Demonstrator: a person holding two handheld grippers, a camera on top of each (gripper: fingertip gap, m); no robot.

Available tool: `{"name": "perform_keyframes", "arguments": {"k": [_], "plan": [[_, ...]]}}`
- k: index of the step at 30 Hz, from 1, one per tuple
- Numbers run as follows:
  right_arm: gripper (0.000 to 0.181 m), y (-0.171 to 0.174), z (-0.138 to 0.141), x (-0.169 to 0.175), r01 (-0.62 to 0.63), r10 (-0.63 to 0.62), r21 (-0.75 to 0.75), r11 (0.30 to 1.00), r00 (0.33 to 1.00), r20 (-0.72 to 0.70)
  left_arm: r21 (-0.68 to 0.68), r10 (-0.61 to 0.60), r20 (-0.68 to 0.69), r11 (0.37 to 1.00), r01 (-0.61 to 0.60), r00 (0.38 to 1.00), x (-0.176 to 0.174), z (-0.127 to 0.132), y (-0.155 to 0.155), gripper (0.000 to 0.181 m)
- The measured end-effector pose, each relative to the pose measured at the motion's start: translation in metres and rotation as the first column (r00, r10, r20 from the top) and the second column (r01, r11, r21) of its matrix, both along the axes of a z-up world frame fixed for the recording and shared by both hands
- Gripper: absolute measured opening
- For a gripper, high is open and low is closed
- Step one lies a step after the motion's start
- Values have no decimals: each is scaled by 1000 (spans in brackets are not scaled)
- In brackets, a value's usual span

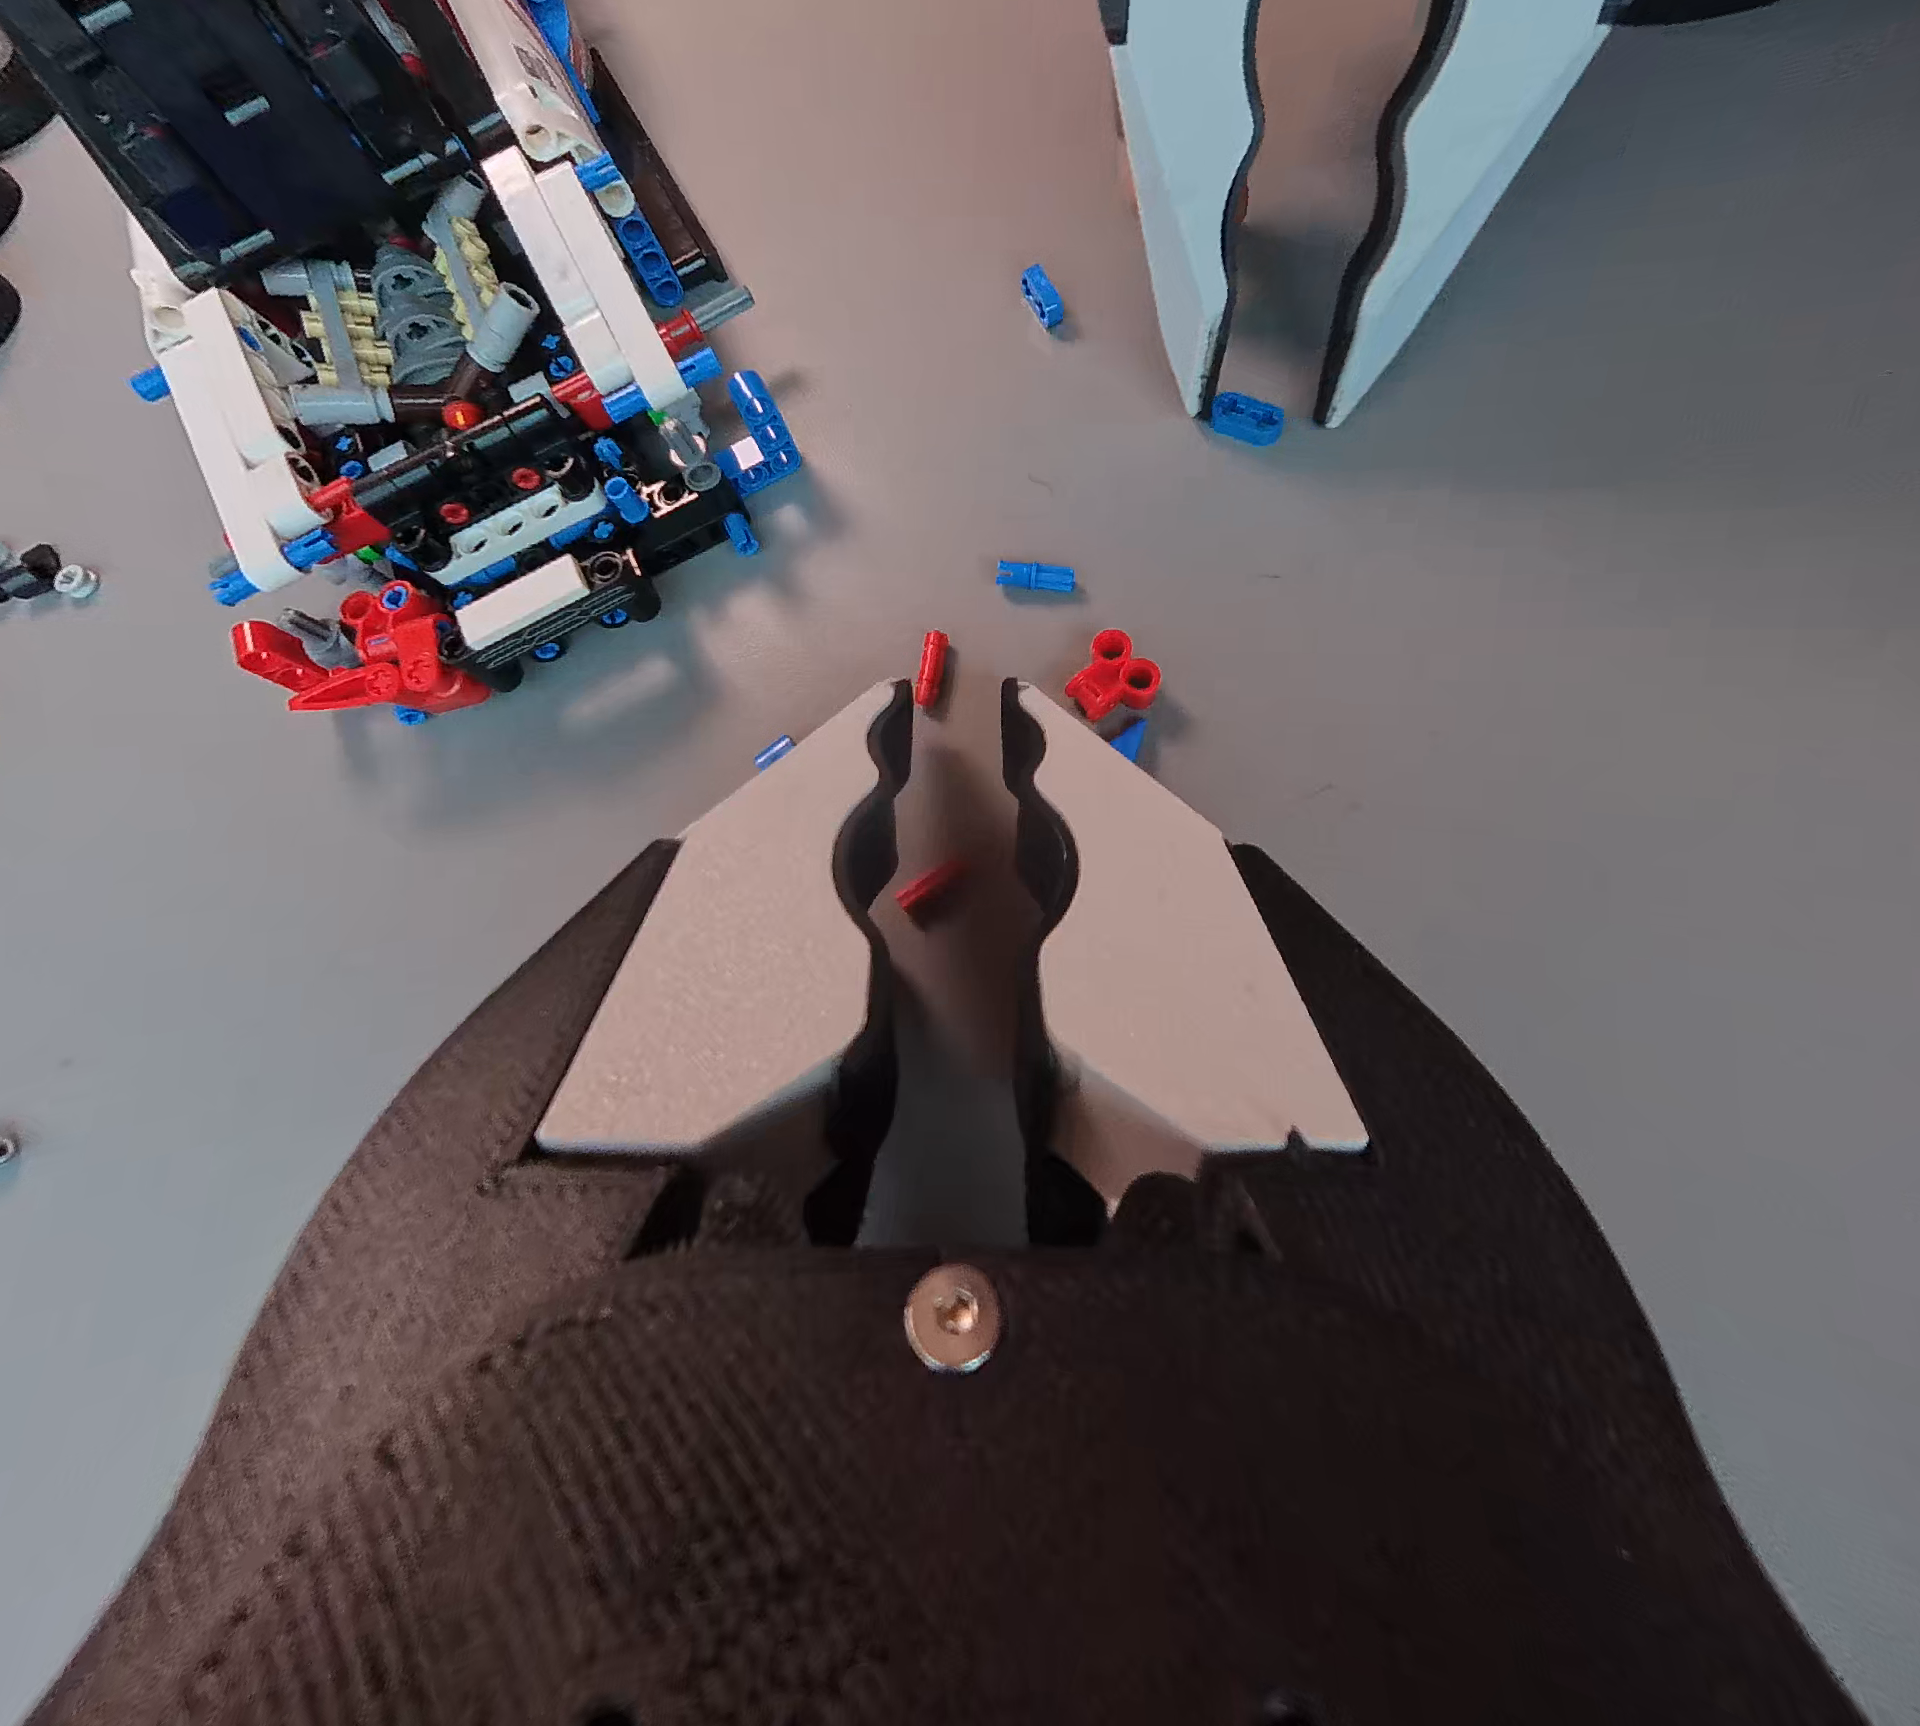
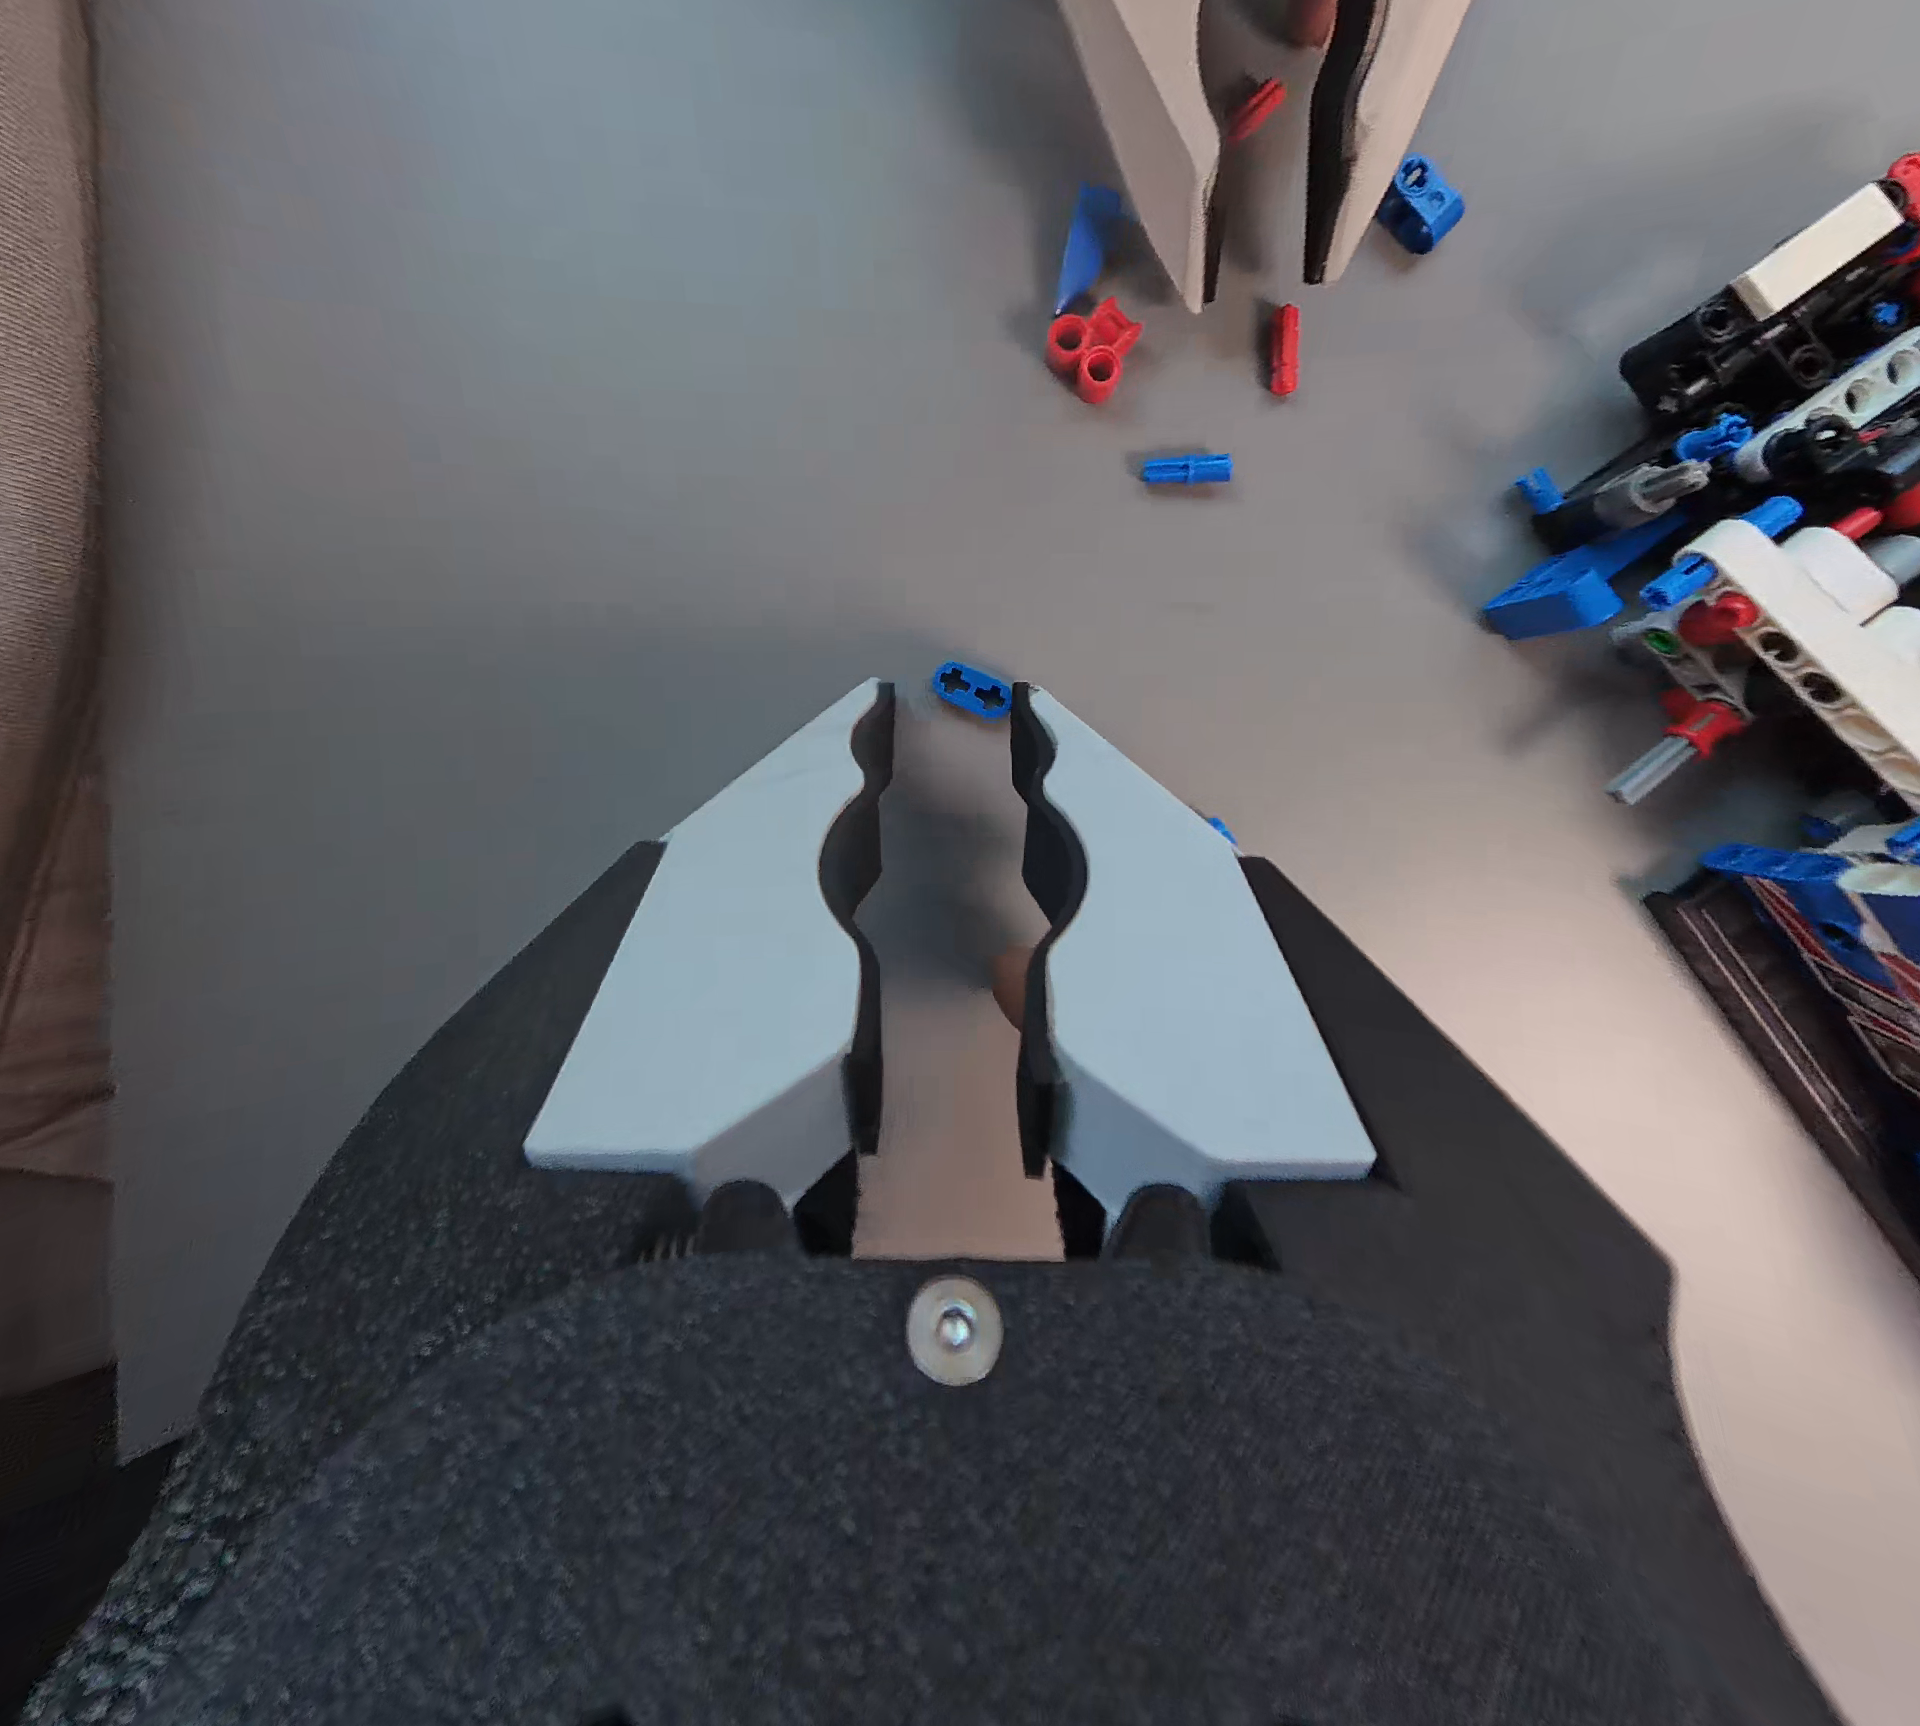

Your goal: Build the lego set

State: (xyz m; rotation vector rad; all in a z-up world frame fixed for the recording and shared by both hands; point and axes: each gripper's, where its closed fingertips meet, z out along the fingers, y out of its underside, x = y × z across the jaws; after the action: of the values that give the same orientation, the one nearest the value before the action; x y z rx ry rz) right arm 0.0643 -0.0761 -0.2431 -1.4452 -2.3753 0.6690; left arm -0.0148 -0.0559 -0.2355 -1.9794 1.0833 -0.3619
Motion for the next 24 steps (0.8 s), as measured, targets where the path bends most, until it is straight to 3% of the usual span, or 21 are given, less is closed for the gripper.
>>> {"name": "perform_keyframes", "arguments": {"k": [7,15,19,24], "plan": [[17,-5,5,7,-4,-4,-104,995,997,-71,5,0,-4,1000,0,1000,0,0,0,15],[8,1,2,4,-10,7,-40,999,998,-70,5,0,5,1000,0,1000,0,1,1,14],[5,-3,0,3,-34,33,-11,999,998,-53,19,46,-42,999,-45,998,-25,6,3,14],[4,-7,0,-1,12,-13,-17,1000,999,-38,-30,62,14,998,-61,998,-51,15,-5,13]]}}
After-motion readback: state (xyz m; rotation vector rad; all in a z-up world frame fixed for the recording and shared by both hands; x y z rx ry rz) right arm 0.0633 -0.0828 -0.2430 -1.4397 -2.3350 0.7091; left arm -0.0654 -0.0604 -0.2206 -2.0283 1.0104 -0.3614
